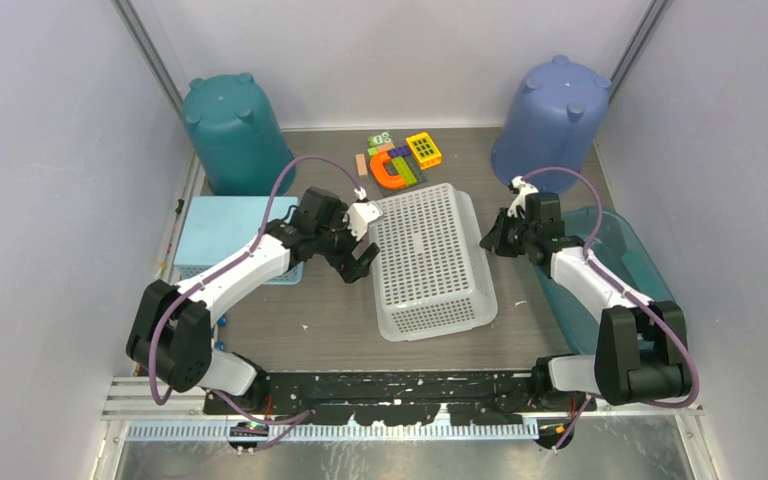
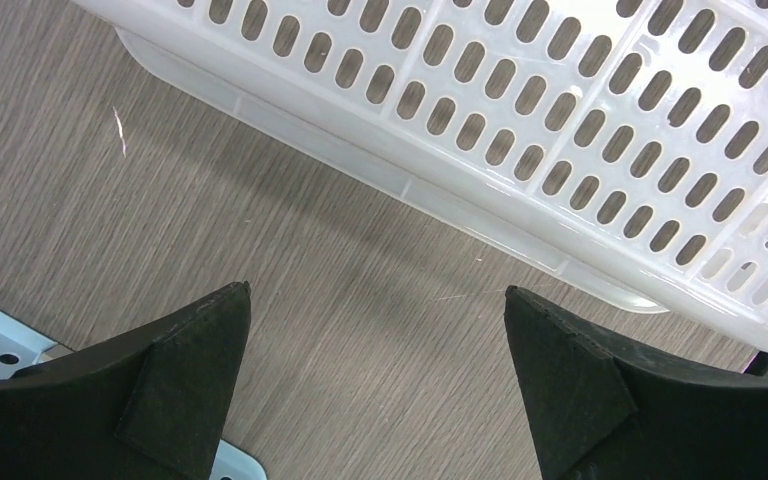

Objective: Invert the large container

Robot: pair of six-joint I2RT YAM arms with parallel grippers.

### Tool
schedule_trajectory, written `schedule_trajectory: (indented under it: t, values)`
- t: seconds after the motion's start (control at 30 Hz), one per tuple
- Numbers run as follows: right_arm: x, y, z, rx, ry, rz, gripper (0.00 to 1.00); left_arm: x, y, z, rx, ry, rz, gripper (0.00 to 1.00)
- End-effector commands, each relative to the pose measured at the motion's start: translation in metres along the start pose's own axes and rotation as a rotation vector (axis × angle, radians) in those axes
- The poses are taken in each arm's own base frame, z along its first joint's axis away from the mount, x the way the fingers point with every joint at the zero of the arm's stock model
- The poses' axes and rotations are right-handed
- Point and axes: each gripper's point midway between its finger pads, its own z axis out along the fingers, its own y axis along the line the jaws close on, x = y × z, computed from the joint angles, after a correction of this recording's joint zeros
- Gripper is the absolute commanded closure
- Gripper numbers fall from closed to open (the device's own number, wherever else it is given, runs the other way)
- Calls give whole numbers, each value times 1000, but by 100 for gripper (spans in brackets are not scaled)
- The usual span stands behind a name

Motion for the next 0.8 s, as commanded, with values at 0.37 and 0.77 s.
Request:
schedule_trajectory:
  t: [0.37,0.77]
  values:
    - [-3,0,11,-18,-9,-10,99,-13,-2,-1,5,-55,9,1]
    - [-1,-2,16,-16,8,-11,99,-12,-3,-1,10,-60,10,1]
